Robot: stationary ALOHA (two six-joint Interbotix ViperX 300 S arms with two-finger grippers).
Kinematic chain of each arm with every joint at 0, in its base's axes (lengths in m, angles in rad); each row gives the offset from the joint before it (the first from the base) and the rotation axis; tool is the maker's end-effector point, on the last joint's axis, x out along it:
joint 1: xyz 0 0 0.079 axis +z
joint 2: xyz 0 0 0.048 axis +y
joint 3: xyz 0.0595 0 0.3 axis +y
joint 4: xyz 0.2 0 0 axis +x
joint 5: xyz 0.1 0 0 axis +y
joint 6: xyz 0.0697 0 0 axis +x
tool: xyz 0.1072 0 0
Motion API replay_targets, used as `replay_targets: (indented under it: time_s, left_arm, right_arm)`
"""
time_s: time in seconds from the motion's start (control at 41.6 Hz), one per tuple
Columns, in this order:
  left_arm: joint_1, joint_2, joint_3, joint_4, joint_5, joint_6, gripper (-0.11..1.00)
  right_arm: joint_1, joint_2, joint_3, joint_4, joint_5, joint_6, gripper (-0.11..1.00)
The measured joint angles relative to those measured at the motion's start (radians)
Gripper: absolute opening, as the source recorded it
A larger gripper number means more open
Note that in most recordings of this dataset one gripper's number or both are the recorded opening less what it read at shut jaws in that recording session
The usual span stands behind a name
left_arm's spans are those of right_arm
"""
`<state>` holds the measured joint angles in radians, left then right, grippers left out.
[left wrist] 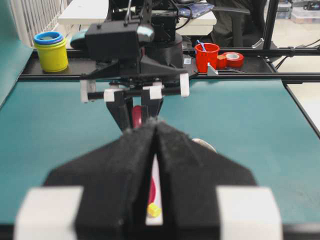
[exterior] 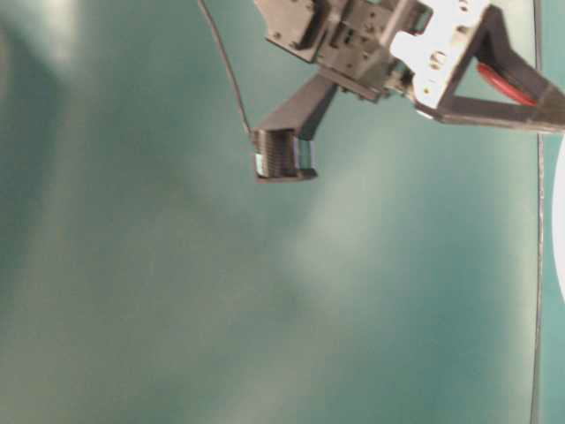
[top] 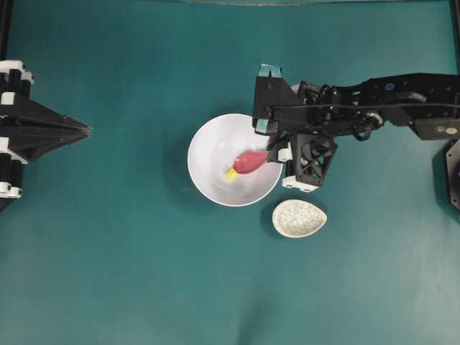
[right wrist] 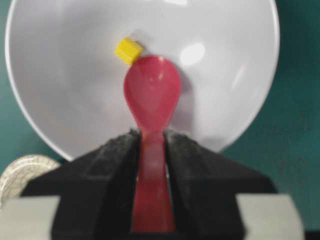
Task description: Scoop the yellow hexagonal prism block from the bowl with a spoon using the right arm.
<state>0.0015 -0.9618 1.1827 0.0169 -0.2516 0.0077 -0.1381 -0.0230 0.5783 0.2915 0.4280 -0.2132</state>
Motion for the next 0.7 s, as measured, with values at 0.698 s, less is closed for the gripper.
replay_targets:
  time_s: [0.698]
  left_arm:
    - [0.000, 0.000, 0.000, 0.000, 0.008, 0.000, 0.00]
  right_arm:
    - [0.003, 0.087, -0.095, 0.000, -0.081, 0.000, 0.24]
